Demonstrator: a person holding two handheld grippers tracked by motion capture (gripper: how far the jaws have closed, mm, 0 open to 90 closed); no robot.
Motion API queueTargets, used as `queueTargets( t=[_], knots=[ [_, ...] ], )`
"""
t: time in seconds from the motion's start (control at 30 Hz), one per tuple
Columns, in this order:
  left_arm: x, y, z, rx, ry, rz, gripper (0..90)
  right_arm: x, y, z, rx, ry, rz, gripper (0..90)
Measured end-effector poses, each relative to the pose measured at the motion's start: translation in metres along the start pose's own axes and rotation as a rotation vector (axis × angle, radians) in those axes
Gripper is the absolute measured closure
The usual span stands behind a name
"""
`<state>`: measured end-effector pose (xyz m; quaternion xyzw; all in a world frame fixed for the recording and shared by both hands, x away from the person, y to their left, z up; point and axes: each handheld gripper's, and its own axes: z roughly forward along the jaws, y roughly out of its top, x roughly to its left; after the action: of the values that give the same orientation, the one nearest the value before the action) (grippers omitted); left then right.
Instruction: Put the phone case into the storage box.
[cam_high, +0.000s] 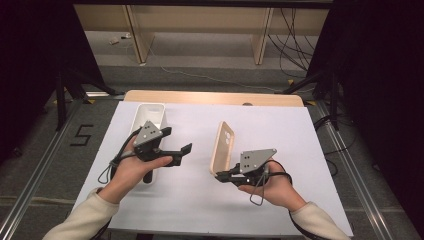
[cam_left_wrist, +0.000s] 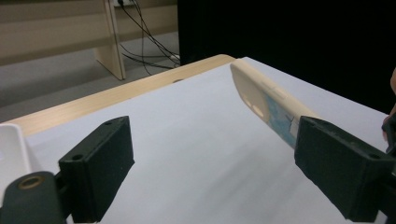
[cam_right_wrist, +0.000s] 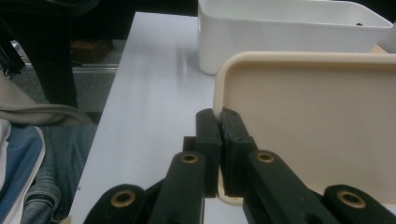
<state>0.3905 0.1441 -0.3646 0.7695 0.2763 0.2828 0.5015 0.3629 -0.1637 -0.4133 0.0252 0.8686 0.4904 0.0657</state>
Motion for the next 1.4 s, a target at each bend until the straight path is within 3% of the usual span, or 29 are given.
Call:
queueTargets(
  t=[0.13, 0.23, 0.4, 0.57, 0.6, 0.63, 0.73, 0.9, 0.93, 0.97, 1.0, 1.03, 1.07, 1.2, 1.3, 1.4],
  knots=[
    [0.0, 0.013, 0.011, 0.031, 0.046, -0.001, 15.5, 0.002, 0.001, 0.001, 0.004, 0.003, 0.001, 88.4],
    [-0.002, 0.019, 0.02, 0.057, 0.049, -0.005, 15.8, 0.001, 0.001, 0.002, 0.002, 0.001, -0.007, 88.4],
    [-0.006, 0.023, 0.036, 0.083, -0.056, -0.022, 16.1, 0.002, 0.003, 0.003, 0.002, -0.001, -0.016, 88.4],
    [-0.009, 0.023, 0.045, 0.106, -0.038, -0.017, 16.6, 0.002, 0.003, 0.003, 0.006, -0.002, -0.015, 88.3],
    [-0.005, 0.024, 0.05, 0.09, -0.098, 0.049, 16.7, 0.002, 0.003, 0.004, 0.01, 0.0, -0.015, 88.4],
    [-0.003, 0.025, 0.052, 0.1, -0.133, 0.09, 17.0, 0.002, 0.003, 0.004, 0.011, -0.003, -0.018, 88.4],
    [-0.001, 0.025, 0.057, 0.102, -0.164, 0.099, 18.2, 0.002, 0.003, 0.007, 0.019, 0.002, -0.022, 88.4],
    [0.0, 0.026, 0.065, 0.136, -0.135, 0.112, 21.0, 0.003, 0.004, 0.011, 0.025, -0.01, -0.035, 88.4],
    [0.002, 0.027, 0.064, 0.148, -0.058, 0.115, 22.0, 0.003, 0.004, 0.011, 0.033, -0.006, -0.035, 88.4],
    [0.002, 0.027, 0.065, 0.159, -0.023, 0.108, 23.0, 0.004, 0.004, 0.012, 0.034, -0.005, -0.034, 88.4],
    [0.002, 0.027, 0.068, 0.159, -0.096, 0.102, 24.1, 0.003, 0.004, 0.012, 0.032, -0.005, -0.037, 88.4],
    [-0.028, 0.022, 0.069, 0.193, -0.233, -0.335, 24.8, 0.004, 0.004, 0.013, 0.036, -0.001, -0.034, 88.4],
    [-0.028, 0.023, 0.069, 0.198, -0.185, -0.327, 25.8, 0.004, 0.005, 0.013, 0.034, -0.008, -0.04, 88.4],
    [-0.028, 0.024, 0.073, 0.232, -0.199, -0.312, 29.3, 0.005, 0.005, 0.014, 0.04, -0.001, -0.04, 88.5],
    [-0.029, 0.026, 0.077, 0.234, -0.184, -0.318, 34.1, 0.004, 0.005, 0.015, 0.039, -0.005, -0.044, 88.4],
    [-0.029, 0.026, 0.08, 0.266, -0.186, -0.315, 38.1, 0.005, 0.005, 0.016, 0.049, -0.007, -0.05, 88.4]
  ],
)
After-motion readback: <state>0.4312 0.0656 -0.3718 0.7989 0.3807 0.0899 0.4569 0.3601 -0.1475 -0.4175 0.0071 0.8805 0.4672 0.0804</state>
